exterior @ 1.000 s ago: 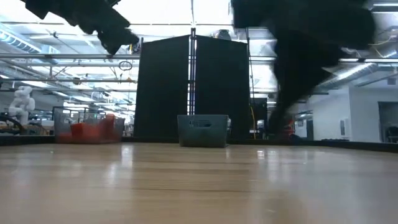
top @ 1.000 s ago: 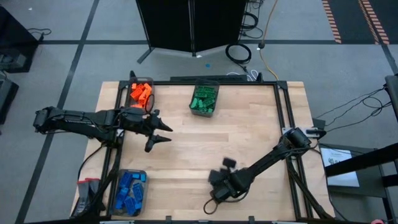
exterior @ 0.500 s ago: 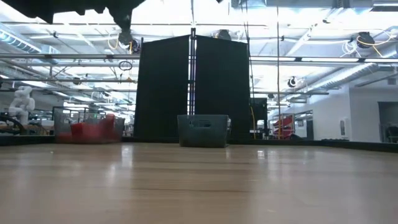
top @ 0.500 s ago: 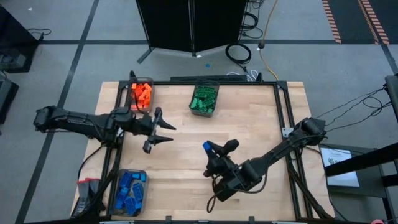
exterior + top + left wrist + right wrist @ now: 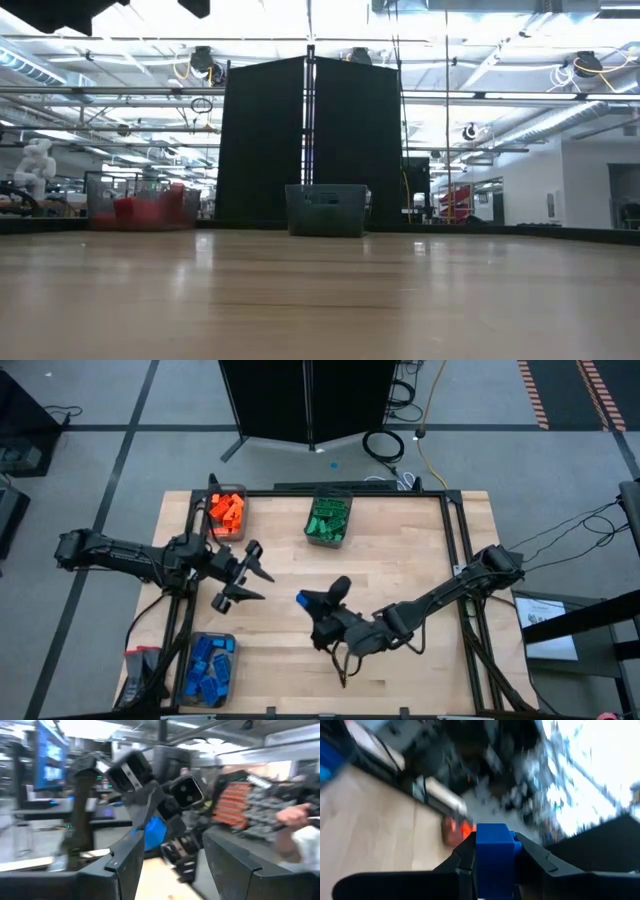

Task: Sort blocks
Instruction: Put the blue game piece into the bottom left black transparent bin

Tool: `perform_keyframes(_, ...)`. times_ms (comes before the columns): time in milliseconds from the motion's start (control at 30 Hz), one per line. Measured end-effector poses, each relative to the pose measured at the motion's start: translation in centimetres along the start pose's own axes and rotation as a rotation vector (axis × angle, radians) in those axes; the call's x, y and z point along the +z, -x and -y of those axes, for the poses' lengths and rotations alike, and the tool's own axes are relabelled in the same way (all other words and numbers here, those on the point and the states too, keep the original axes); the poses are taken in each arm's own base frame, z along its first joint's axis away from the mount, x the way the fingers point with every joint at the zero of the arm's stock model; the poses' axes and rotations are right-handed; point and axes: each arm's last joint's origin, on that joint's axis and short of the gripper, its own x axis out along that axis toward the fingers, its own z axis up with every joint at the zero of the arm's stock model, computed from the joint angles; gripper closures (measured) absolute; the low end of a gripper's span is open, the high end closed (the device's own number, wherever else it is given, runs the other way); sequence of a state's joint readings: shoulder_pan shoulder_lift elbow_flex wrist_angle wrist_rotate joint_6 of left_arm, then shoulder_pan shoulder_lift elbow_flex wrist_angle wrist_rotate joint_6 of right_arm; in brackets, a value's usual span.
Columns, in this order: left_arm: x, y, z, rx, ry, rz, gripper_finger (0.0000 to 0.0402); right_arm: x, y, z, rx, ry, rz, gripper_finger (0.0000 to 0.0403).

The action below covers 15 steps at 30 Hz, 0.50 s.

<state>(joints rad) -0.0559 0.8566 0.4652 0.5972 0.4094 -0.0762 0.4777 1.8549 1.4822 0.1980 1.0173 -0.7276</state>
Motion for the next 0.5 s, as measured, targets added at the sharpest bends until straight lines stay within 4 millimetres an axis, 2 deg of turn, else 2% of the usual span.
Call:
perform_keyframes(200, 0.1, 0.0, 0.1, -0.028, 0.065, 0.004, 0.0197, 1.3, -0.3, 1.0, 0.035, 0.107, 0.217, 0.0328)
perform_keyframes(500, -0.1, -0.1, -0.3, 0.057, 0.158, 0.005, 0.0197, 0.8, -2.1, 1.8, 0.103, 0.135, 0.323, 0.0328)
